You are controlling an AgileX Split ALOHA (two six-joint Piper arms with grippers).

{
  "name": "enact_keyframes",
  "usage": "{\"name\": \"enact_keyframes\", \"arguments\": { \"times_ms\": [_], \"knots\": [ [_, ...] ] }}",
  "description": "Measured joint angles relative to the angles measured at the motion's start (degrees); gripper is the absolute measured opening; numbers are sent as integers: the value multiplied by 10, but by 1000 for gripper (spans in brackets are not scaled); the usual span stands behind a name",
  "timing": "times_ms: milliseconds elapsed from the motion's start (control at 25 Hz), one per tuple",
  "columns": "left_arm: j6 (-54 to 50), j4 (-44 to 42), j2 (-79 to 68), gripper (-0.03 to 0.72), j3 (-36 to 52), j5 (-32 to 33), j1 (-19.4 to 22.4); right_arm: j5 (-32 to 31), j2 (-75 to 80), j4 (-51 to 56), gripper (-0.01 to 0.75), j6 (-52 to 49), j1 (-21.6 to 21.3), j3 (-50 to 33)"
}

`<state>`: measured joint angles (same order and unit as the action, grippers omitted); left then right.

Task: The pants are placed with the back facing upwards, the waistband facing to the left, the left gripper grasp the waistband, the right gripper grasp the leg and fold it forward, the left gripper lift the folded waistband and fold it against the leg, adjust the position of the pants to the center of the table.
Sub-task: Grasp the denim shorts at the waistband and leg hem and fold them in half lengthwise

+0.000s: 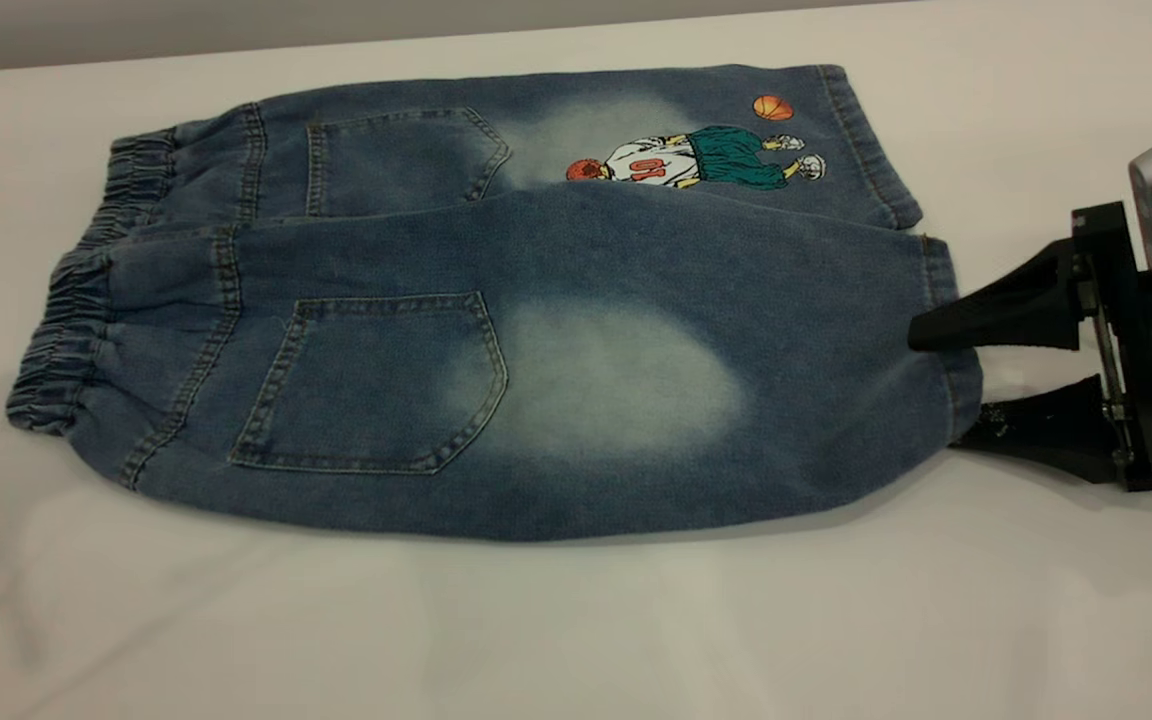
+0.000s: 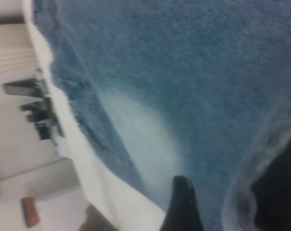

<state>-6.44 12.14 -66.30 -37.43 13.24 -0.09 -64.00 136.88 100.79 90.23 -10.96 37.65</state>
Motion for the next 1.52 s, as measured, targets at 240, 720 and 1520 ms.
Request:
{"name": "enact_keyframes", "arguments": {
  "times_ms": [240,720,1520],
  "knots": [
    [0,0,0,499,0,0,0,-19,0,-61,474,0,1,0],
    [0,1,0,499,0,1,0,-56,-1,-11,475,-2,1,5],
    [-1,1,0,499,0,4,0,9,-4,-147,175,-3,24,5]
  ]
}}
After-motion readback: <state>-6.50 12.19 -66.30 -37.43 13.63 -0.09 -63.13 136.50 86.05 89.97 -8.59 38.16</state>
